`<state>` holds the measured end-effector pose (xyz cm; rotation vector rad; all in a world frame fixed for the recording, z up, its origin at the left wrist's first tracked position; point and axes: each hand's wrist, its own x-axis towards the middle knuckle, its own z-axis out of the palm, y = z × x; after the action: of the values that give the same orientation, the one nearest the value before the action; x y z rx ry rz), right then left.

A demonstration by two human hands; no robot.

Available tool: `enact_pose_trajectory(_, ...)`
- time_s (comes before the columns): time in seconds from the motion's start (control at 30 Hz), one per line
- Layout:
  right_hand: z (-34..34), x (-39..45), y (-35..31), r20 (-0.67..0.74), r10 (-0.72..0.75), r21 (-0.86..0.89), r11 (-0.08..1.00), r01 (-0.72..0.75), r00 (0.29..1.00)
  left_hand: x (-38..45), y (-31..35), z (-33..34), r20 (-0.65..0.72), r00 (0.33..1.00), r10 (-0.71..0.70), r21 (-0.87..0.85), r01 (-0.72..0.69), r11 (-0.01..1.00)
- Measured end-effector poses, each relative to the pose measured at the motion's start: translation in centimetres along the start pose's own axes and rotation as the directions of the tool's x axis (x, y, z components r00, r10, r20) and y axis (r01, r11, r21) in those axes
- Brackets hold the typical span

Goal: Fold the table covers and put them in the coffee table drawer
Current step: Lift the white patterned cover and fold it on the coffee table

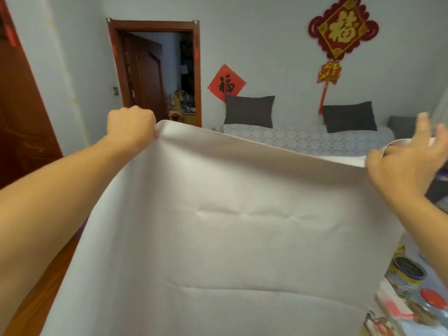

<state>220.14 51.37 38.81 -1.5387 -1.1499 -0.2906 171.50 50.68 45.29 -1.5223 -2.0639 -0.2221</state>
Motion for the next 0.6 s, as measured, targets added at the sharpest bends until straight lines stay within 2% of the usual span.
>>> enact_pose_trajectory(0.07, 1.8, 1.7, 1.7, 0.036, -0.194, -0.210, 0.958, 0.197, 0.980, 5.1, 2.4, 1.2, -0.021, 0.999, 0.025, -0.005, -0.025, 1.000)
enact_pose_trajectory(0.1, 2.5, 3.1, 1.9, 0.103, -0.200, -0.269, 0.938, 0.220, 0.974, 7.8, 3.9, 1.7, -0.062, 0.997, 0.046, -0.018, -0.047, 0.999)
enact_pose_trajectory(0.17, 3.0, 5.3, 1.6, 0.219, -0.002, -0.330, 0.941, 0.076, 0.976, 13.7, 7.7, 2.7, -0.162, 0.986, 0.050, -0.093, -0.065, 0.994)
enact_pose_trajectory(0.23, 3.7, 7.1, 2.8, 0.273, 0.272, -0.407, 0.902, -0.146, 0.923, 18.4, 12.7, 3.0, -0.251, 0.967, 0.039, -0.270, -0.109, 0.957)
enact_pose_trajectory(0.27, 4.0, 7.6, 3.7, 0.302, 0.391, -0.425, 0.871, -0.244, 0.869, 20.1, 15.7, 3.3, -0.287, 0.957, 0.031, -0.394, -0.148, 0.907)
enact_pose_trajectory(0.33, 5.3, 7.5, 6.6, 0.355, 0.571, -0.424, 0.804, -0.416, 0.740, 20.6, 22.6, 5.6, -0.304, 0.953, -0.001, -0.688, -0.219, 0.692)
enact_pose_trajectory(0.37, 6.1, 6.8, 8.5, 0.357, 0.638, -0.415, 0.763, -0.496, 0.683, 19.4, 26.5, 8.2, -0.301, 0.952, 0.060, -0.762, -0.278, 0.585)
enact_pose_trajectory(0.4, 6.9, 5.5, 10.5, 0.357, 0.691, -0.422, 0.720, -0.551, 0.629, 16.6, 30.2, 11.3, -0.232, 0.944, 0.236, -0.762, -0.327, 0.559)
enact_pose_trajectory(0.43, 7.7, 3.4, 12.2, 0.374, 0.727, -0.440, 0.685, -0.580, 0.576, 12.4, 33.8, 15.4, -0.127, 0.896, 0.427, -0.714, -0.381, 0.587)
enact_pose_trajectory(0.47, 8.6, 0.9, 13.7, 0.396, 0.750, -0.455, 0.661, -0.597, 0.529, 7.2, 36.5, 19.8, 0.023, 0.783, 0.622, -0.641, -0.466, 0.610)
enact_pose_trajectory(0.5, 9.5, -1.7, 15.4, 0.409, 0.773, -0.467, 0.634, -0.617, 0.484, 1.2, 37.6, 23.8, 0.178, 0.649, 0.740, -0.598, -0.526, 0.605)
enact_pose_trajectory(0.53, 10.3, -4.4, 16.4, 0.423, 0.791, -0.454, 0.607, -0.652, 0.441, -5.3, 37.2, 26.7, 0.342, 0.533, 0.774, -0.642, -0.469, 0.607)
enact_pose_trajectory(0.57, 11.1, -7.3, 17.8, 0.433, 0.822, -0.435, 0.550, -0.713, 0.371, -11.0, 36.4, 29.9, 0.454, 0.456, 0.766, -0.689, -0.366, 0.626)
enact_pose_trajectory(0.6, 12.1, -10.2, 19.1, 0.446, 0.843, -0.405, 0.491, -0.771, 0.302, -16.5, 35.0, 31.9, 0.590, 0.359, 0.723, -0.685, -0.252, 0.684)
